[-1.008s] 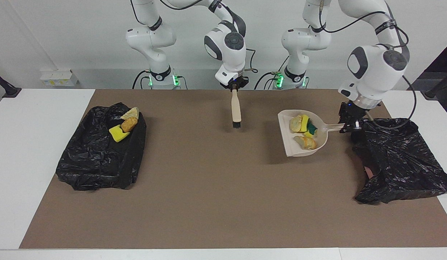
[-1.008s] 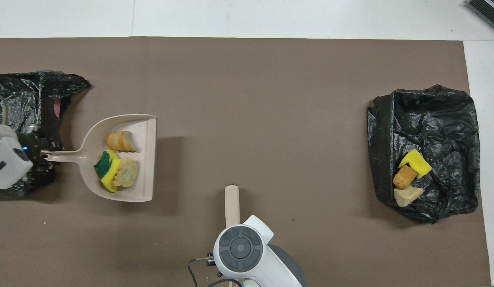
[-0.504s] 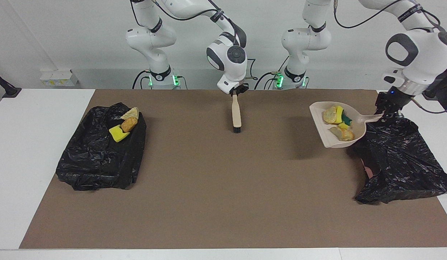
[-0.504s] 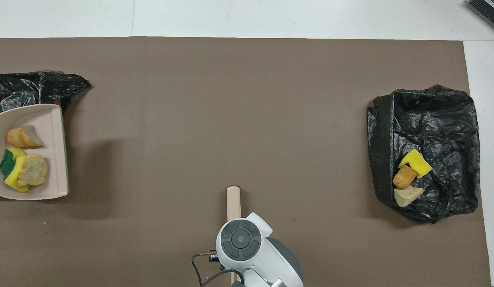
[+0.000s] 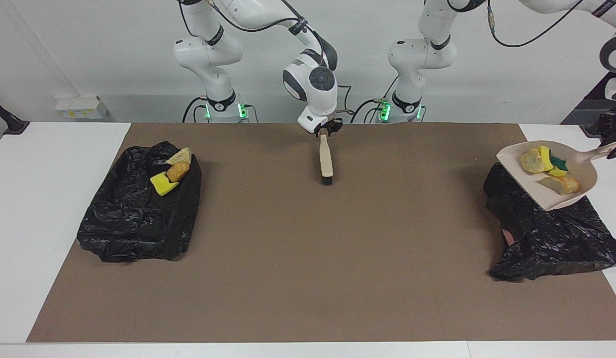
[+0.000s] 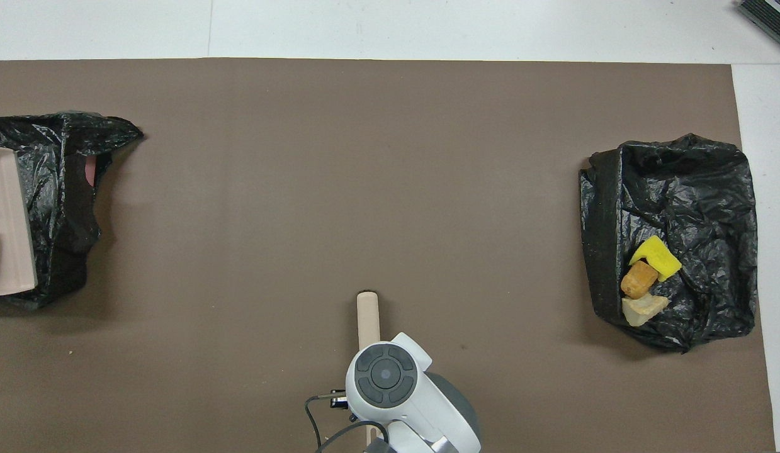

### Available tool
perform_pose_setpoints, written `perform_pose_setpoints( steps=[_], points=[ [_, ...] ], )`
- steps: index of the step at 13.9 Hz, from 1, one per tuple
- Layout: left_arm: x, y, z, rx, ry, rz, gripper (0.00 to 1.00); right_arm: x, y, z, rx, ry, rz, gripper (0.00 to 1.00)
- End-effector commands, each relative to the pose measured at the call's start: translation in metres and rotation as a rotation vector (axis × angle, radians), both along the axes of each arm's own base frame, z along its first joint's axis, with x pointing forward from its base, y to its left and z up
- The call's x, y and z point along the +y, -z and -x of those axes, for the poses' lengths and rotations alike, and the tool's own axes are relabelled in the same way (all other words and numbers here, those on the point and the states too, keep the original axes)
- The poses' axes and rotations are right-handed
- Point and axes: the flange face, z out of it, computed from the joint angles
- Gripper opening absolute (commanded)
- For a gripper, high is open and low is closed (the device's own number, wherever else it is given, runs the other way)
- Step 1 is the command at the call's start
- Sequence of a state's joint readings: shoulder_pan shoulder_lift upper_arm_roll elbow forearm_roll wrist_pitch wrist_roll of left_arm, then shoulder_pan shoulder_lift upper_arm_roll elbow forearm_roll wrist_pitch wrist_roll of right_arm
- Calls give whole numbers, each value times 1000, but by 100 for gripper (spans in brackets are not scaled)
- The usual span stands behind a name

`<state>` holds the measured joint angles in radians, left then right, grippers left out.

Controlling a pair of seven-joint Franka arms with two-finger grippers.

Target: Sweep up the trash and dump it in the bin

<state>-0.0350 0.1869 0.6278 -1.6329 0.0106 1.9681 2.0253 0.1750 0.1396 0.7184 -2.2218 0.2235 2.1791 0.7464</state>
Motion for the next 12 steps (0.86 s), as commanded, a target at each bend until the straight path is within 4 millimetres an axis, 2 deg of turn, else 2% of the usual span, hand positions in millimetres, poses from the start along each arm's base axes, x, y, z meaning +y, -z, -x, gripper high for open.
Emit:
perform_pose_setpoints(
  steps=[1,2,4,5,7,9,11,12],
  points=[
    [8,-6,-17,45,31,-117,0,2,0,-19,-29,-24,-18,93],
    [8,-6,-20,57,38,-167,0,4,-2,-28,-41,-27,-20,100],
    [-12,-4,-32,98,9,-294,0,0,-13,-47,-86,-19,-21,100],
    [-21,-1,-35,105,-3,-315,0,-13,-20,-68,-132,-11,-4,100],
    [-28,-1,-40,122,0,-394,0,-50,-41,-118,-225,29,21,100],
    [-38,3,-37,133,-22,-467,0,-88,-66,-155,-280,33,18,100],
    [-53,2,-38,129,-19,-536,0,-145,-90,-191,-338,7,21,100],
    [-51,1,-35,129,-43,-554,0,-170,-98,-204,-360,-26,22,100]
  ],
)
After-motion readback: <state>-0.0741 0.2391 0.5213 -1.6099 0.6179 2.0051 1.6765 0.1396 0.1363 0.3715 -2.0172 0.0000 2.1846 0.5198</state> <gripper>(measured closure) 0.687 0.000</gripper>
